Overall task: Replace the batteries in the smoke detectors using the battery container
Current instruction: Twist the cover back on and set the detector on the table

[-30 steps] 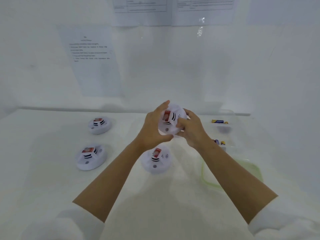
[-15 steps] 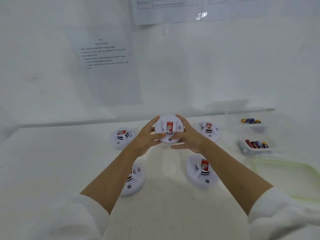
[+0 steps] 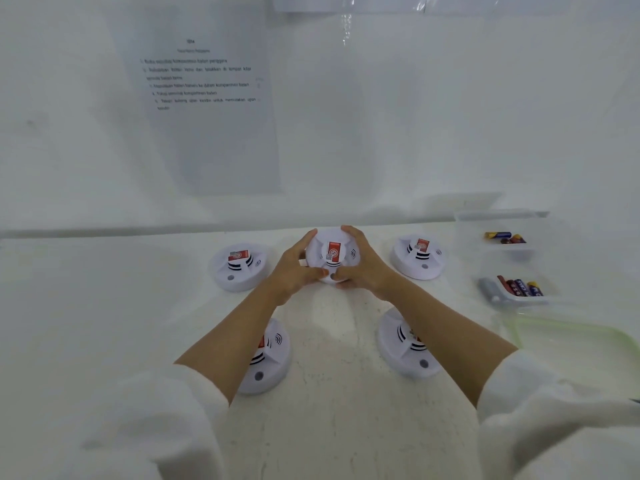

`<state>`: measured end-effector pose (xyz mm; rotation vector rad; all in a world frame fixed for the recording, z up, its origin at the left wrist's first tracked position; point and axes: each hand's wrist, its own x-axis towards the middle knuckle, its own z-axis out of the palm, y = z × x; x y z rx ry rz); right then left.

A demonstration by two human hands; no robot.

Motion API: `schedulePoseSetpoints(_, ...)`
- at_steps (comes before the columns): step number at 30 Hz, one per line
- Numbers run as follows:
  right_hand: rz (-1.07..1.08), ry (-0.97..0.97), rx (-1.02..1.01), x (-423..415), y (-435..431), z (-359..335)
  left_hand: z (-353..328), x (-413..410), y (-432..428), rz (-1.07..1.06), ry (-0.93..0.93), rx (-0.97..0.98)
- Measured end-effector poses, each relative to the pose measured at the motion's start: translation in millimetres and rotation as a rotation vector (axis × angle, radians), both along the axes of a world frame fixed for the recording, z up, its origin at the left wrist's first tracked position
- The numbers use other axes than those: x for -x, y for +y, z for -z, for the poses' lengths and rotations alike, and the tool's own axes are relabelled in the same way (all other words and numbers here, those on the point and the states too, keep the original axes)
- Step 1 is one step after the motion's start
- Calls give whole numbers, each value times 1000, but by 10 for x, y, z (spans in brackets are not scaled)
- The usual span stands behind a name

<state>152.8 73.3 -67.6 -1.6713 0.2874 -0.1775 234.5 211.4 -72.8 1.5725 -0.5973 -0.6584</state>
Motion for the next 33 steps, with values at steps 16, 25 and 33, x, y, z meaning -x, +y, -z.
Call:
schedulePoseSetpoints(16,-63,29,31,-14,-85,61,41,-44,-32,-7,54,6)
schedulePoseSetpoints(25,-22,-32,74,-19,-68,78,64,-59,-40,-10,43,9)
schedulePoseSetpoints(33,-59,19,-8,35,-112,43,73,-60,-29,-15,49,6)
